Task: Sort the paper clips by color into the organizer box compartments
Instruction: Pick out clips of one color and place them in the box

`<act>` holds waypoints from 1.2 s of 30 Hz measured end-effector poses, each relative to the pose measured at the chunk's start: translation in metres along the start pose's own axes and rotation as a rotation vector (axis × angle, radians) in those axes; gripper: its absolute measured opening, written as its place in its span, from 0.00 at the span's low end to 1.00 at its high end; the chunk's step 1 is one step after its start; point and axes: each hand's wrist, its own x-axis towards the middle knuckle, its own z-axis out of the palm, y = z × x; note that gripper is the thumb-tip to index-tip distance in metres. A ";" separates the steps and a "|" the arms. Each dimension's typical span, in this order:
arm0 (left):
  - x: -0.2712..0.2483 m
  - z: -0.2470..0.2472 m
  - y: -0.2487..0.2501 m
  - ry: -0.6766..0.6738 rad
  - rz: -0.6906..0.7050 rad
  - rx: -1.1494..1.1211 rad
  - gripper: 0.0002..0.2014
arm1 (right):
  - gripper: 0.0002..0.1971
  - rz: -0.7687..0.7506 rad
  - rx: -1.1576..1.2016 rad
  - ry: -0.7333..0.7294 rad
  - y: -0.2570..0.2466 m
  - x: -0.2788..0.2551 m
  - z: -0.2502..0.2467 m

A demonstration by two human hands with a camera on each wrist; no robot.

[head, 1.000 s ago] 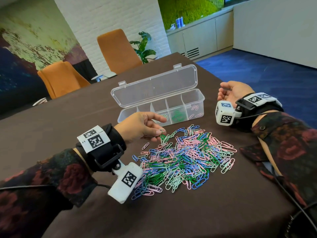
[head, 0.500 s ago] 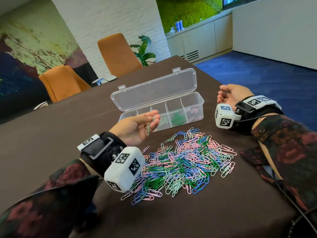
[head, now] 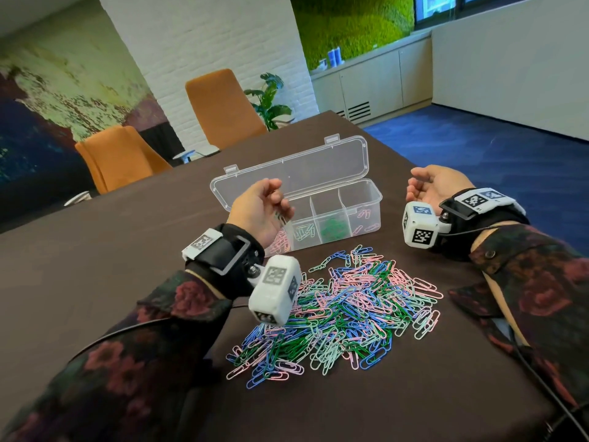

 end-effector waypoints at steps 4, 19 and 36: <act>0.011 0.009 -0.002 0.140 0.149 -0.095 0.13 | 0.06 -0.001 -0.001 -0.003 0.000 -0.001 -0.001; -0.014 -0.014 -0.004 -0.624 0.397 1.878 0.16 | 0.06 -0.020 -0.026 -0.007 0.001 -0.002 0.000; -0.010 -0.029 -0.013 -0.714 0.274 2.229 0.07 | 0.05 0.000 -0.027 -0.009 0.000 -0.003 0.000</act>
